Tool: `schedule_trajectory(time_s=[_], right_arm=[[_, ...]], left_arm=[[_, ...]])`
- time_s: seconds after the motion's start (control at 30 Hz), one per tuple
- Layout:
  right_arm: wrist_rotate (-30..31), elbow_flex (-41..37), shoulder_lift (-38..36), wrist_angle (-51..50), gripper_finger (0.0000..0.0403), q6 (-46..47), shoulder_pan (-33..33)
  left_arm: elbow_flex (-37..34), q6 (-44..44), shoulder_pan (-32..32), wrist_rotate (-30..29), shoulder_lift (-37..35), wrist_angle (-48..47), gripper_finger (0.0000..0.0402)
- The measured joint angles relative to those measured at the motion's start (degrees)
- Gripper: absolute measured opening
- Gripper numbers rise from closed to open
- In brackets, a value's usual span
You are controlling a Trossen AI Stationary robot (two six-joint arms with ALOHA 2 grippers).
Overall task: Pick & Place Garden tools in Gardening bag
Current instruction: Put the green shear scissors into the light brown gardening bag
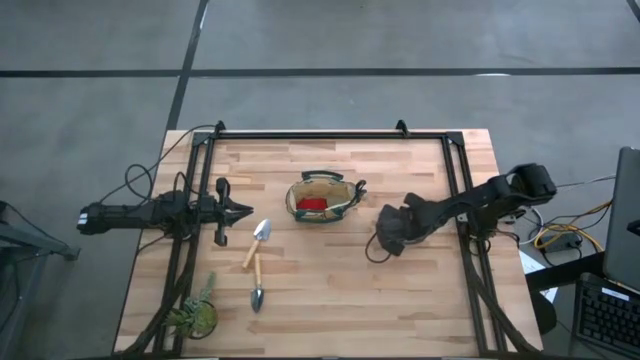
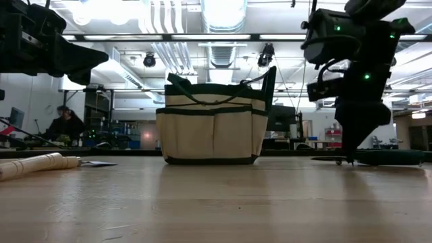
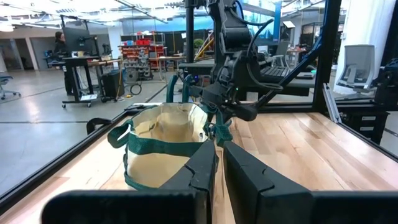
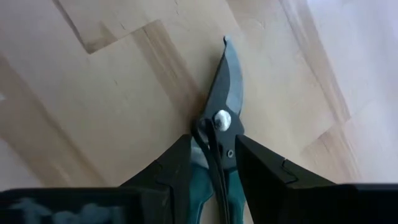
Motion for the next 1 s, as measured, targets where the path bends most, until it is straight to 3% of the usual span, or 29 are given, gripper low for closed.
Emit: schedule_trajectory(time_s=[0.3, 0.63, 1.0], right_arm=[[1.3, 0.0, 0.9, 0.4, 0.0109, -0.2, 0.0], [0.8, 0.0, 0.0, 2.5, 0.0015, -0.9, 0.0], [0.2, 0.5, -0.4, 2.5, 0.0012, -1.1, 0.2]], left_arm=[[0.0, 0.0, 0.0, 0.0, 0.0, 0.0, 0.0037], [0.0, 0.0, 0.0, 0.0, 0.0, 0.0, 0.0037], [0.0, 0.0, 0.0, 0.0, 0.0, 0.0, 0.0037]])
